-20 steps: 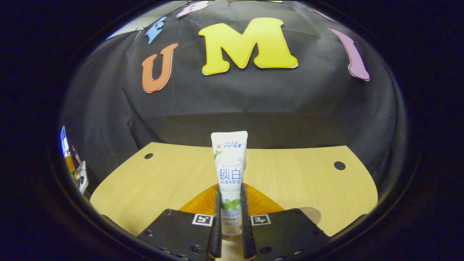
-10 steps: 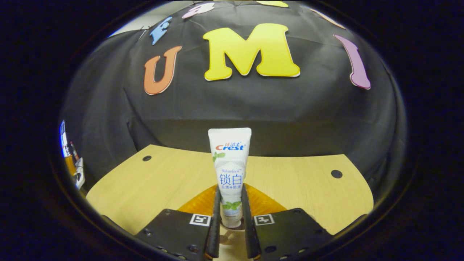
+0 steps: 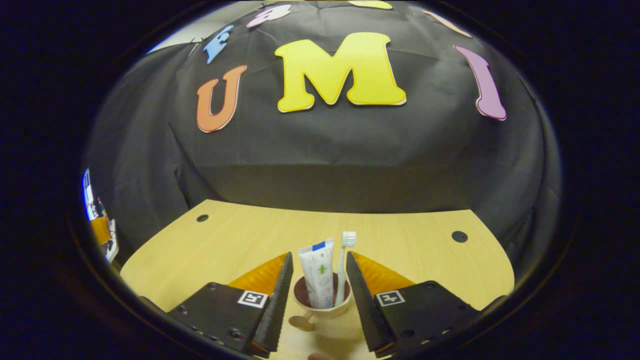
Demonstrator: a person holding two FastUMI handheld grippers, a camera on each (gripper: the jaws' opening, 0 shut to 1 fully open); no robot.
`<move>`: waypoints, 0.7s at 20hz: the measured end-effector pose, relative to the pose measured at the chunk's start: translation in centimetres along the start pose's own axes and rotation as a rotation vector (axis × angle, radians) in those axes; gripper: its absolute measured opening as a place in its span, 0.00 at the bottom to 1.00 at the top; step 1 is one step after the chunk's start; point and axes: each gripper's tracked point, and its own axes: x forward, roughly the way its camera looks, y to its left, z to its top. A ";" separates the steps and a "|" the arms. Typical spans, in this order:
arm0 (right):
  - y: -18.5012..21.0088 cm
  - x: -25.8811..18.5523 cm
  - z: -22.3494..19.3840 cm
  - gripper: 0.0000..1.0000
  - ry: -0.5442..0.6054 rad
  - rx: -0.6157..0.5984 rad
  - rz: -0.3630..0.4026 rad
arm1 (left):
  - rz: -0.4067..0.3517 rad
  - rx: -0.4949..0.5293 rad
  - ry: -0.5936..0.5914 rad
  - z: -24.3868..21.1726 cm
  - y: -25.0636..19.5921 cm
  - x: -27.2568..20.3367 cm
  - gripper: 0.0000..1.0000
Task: Put the toothbrush and toothpaste on the desktop into the cup, then pick up the cup and place it on the coaster on the desktop.
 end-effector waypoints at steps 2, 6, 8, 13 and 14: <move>-0.4 -0.9 -0.2 0.70 0.006 0.010 -0.003 | -0.021 -0.002 -0.002 0.0 -1.0 0.1 0.98; -1.3 -3.8 1.3 0.81 -0.032 0.016 0.002 | -0.058 -0.003 -0.002 0.2 -3.3 0.6 0.98; -2.0 -5.8 2.0 0.84 -0.049 0.011 0.002 | -0.079 -0.009 0.009 0.2 -4.8 0.9 0.98; -6.1 -12.1 2.7 0.93 -0.066 0.020 -0.027 | -0.171 -0.061 0.218 -3.4 -11.0 1.3 0.98; -7.0 -13.3 2.6 0.96 -0.065 0.024 -0.031 | -0.199 -0.070 0.257 -4.0 -12.4 1.7 0.98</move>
